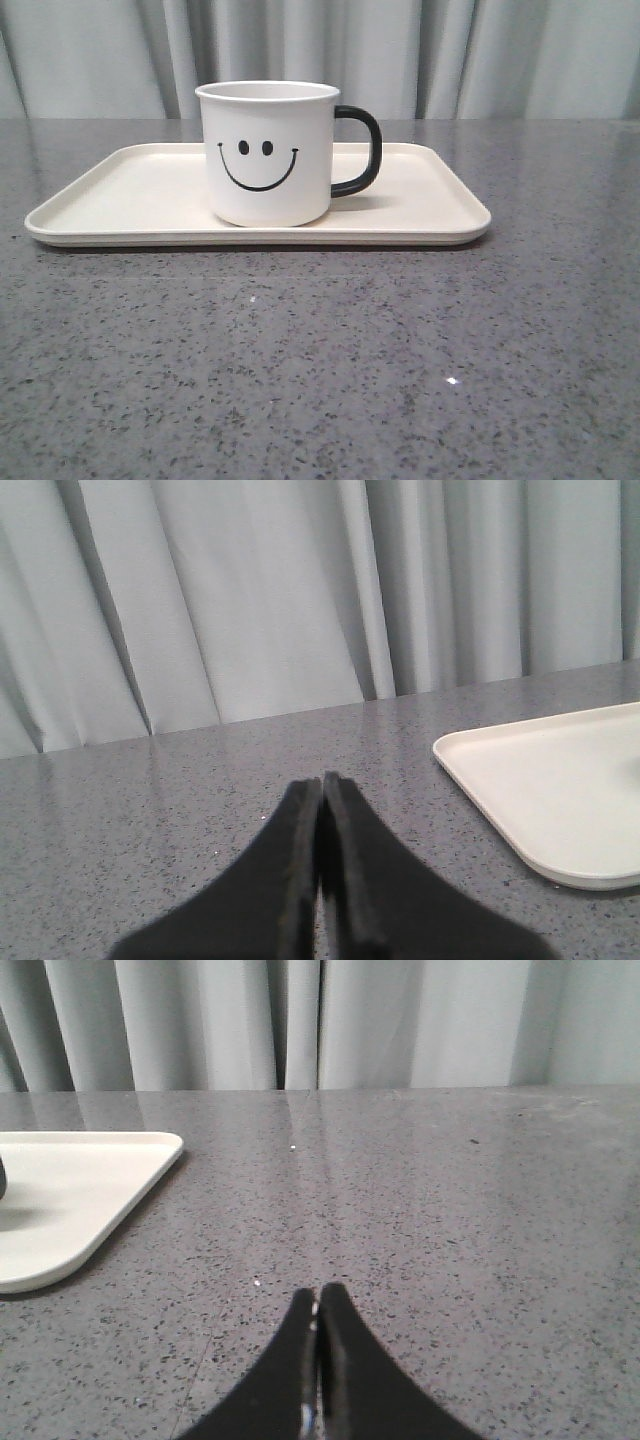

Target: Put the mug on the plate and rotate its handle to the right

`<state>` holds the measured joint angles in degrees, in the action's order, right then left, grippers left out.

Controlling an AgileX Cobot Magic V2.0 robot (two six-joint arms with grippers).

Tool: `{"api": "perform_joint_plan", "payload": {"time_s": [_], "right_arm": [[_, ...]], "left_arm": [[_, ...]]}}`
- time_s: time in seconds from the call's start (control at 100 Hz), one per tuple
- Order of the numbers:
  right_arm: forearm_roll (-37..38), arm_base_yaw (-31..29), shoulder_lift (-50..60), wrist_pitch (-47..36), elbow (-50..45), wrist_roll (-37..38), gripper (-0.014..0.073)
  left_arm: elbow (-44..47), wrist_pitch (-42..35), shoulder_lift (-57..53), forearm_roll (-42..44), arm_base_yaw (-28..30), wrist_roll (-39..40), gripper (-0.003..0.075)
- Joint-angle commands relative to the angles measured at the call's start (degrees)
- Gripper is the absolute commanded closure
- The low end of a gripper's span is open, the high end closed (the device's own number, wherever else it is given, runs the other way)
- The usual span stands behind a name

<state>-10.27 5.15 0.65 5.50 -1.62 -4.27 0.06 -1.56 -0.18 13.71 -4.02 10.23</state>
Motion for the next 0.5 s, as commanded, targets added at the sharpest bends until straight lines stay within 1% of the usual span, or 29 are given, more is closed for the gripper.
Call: {"api": "perform_joint_plan", "payload": {"time_s": [0.0, 0.49], "right_arm": [[2.0, -0.2, 0.9, -4.8, 0.0, 1.6, 0.0705], [2.7, -0.2, 0.9, -4.8, 0.0, 2.5, 0.0705]], "left_arm": [[0.5, -4.3, -1.7, -0.3, 0.1, 0.3, 0.0740], [0.5, -4.3, -1.7, -0.3, 0.1, 0.3, 0.0740]]}}
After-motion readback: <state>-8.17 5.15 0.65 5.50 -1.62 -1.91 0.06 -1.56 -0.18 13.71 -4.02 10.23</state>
